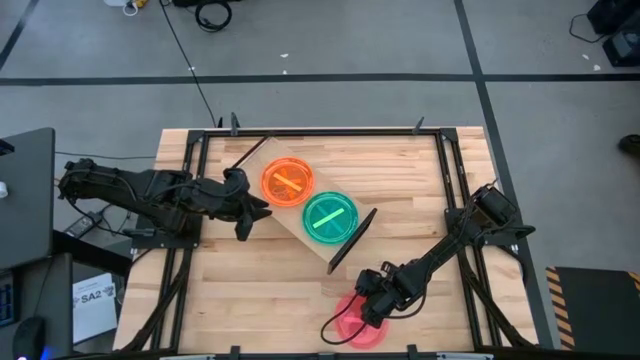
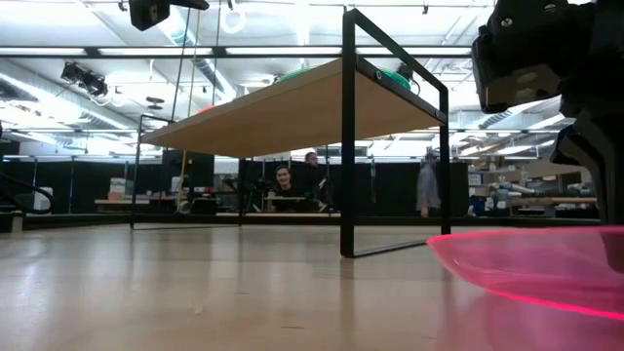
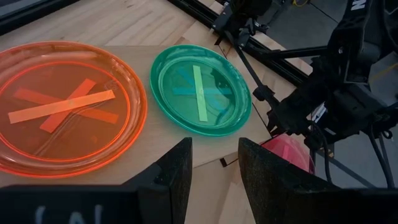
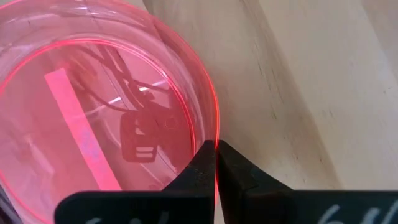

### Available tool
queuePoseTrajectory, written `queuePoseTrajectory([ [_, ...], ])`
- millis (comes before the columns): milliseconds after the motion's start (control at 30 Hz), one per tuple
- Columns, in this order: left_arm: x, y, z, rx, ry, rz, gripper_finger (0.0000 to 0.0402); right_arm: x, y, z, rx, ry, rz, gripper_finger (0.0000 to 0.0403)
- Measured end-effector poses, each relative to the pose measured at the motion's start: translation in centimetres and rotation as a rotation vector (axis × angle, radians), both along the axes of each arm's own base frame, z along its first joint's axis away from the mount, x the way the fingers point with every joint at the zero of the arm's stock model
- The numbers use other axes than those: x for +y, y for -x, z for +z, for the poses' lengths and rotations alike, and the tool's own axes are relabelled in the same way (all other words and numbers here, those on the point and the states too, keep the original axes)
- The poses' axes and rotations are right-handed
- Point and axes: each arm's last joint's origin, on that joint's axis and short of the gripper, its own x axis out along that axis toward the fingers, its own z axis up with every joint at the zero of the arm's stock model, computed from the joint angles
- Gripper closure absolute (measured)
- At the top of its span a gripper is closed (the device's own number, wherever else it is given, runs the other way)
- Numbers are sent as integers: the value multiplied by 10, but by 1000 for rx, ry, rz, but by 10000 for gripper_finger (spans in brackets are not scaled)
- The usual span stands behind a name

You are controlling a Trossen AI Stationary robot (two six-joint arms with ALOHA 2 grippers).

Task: Place and stack plates onto a shelf
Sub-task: Stack the pink plate on top of the green plate on the shelf

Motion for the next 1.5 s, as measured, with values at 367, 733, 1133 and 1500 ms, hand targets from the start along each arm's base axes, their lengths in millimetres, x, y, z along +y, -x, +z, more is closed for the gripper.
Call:
queuePoseTrajectory([
  [367, 0, 0, 0, 0, 0, 0, 264, -3, 5, 6, 34, 4, 4, 396],
  [733, 0, 0, 0, 0, 0, 0, 264, -19, 26, 40, 103, 61, 2, 396],
  [1133, 0, 0, 0, 0, 0, 0, 264, -41, 54, 91, 98, 59, 5, 396],
  [1500, 0, 0, 0, 0, 0, 0, 264, -63, 84, 146, -42, -53, 33, 396],
])
